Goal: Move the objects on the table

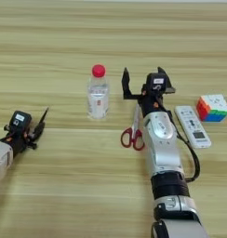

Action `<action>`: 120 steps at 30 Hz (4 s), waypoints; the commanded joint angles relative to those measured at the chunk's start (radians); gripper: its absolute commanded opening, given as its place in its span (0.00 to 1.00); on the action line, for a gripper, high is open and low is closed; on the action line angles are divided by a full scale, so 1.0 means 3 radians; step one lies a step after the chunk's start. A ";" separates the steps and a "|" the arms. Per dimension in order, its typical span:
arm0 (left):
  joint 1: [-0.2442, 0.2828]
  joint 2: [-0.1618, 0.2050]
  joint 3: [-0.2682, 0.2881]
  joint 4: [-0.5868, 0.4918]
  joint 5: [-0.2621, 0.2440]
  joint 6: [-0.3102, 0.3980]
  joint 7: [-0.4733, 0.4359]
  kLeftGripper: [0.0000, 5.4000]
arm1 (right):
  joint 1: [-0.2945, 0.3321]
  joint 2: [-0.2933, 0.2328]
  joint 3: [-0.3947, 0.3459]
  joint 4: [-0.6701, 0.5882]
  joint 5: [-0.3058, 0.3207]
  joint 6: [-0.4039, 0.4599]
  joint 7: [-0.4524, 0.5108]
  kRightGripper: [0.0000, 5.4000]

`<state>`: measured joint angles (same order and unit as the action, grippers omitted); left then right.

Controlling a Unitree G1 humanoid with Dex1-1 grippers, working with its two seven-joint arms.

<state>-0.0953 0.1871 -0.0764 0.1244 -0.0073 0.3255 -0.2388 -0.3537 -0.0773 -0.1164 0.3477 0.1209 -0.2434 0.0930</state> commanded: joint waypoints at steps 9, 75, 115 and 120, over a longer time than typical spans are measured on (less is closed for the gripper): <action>0.0131 0.0048 0.0032 0.0137 0.0027 0.0181 -0.0013 0.20 | -0.0016 0.0002 -0.0005 0.0006 -0.0008 0.0066 -0.0020 1.00; -0.0153 -0.0622 -0.0529 -0.0292 0.0019 0.0676 0.0071 0.04 | -0.0018 0.0005 -0.0013 -0.0005 -0.0006 0.0067 -0.0029 1.00; -0.0152 -0.0579 -0.0614 -0.0285 0.0053 0.0548 0.0115 0.38 | -0.0026 0.0001 -0.0013 0.0028 -0.0017 0.0059 -0.0034 1.00; -0.0168 -0.0595 -0.0539 -0.0315 -0.0021 0.0425 0.0094 0.47 | -0.0045 -0.0006 -0.0025 0.0073 -0.0028 0.0045 -0.0054 1.00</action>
<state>-0.1351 0.0115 -0.2492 0.0440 -0.0042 0.4728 -0.2022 -0.3540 -0.0772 -0.1187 0.3572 0.1195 -0.2288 0.0880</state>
